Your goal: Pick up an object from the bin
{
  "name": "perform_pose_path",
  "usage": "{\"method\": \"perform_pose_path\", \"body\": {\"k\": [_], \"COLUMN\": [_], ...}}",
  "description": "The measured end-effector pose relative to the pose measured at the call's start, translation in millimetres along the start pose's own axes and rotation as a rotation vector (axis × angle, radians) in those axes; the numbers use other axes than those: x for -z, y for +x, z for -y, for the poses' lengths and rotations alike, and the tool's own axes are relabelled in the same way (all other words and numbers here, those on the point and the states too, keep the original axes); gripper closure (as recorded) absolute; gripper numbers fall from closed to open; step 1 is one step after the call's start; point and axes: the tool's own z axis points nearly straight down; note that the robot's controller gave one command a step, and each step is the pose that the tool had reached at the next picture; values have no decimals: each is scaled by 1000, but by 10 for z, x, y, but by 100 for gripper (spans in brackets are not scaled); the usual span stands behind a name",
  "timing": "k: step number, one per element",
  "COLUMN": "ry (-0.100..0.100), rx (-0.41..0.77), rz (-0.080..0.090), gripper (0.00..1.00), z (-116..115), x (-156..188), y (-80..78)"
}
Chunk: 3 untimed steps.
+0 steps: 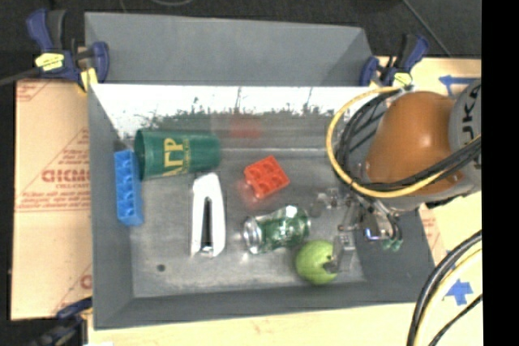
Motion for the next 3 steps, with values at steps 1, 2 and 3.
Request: {"method": "perform_pose_path", "body": {"k": [1,2,3], "ry": [1,-1,-2], "rx": [2,-65,-64], "rz": [8,14,24], "gripper": [0,0,0], "z": [-1,-146,-189], "x": [44,-433,-760], "y": [-15,-5,-50]}}
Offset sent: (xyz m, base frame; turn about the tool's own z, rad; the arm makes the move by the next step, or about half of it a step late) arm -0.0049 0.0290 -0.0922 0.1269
